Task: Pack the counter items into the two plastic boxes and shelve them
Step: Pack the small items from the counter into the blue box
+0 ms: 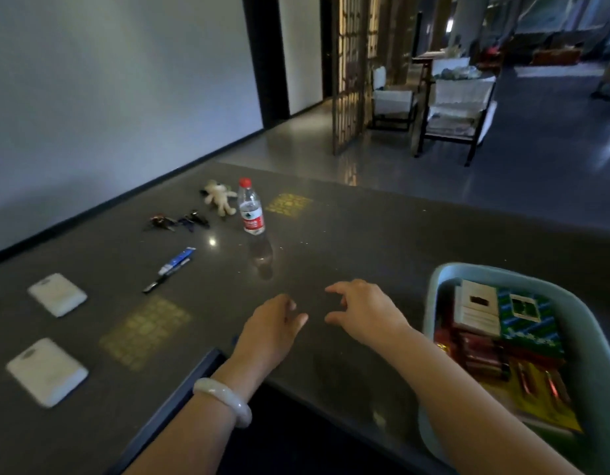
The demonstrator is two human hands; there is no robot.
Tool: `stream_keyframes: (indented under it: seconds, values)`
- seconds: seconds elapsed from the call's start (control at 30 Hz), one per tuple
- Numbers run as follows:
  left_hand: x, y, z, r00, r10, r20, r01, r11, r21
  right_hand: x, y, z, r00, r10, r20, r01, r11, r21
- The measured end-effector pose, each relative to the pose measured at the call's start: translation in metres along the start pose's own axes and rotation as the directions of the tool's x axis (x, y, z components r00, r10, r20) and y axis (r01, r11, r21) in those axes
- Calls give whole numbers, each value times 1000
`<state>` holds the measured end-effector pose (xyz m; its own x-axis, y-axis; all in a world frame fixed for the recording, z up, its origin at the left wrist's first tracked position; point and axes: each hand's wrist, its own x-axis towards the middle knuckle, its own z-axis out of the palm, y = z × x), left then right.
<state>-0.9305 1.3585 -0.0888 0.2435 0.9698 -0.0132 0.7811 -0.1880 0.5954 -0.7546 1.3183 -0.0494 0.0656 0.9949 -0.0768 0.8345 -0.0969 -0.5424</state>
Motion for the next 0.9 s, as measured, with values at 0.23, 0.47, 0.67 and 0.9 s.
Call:
stream_keyframes:
  seconds: [0.23,0.47,0.67,0.9]
  values:
    - [31,-77,-49,990,-45,-130,65,986,153,73,-72,35,980,-76,184,89,994,-63]
    - [95,-166,-102,980,-130,-154,160,966,201,164,-146,82,949,-100,299,123,991,-59]
    - [140,-245,-137,948,-239,-211,280,941,192,243,-199,133,912,-131,388,155,988,-31]
    - [173,-303,-133,950,-253,-183,288,937,200,311,-225,194,910,-193,368,225,973,-45]
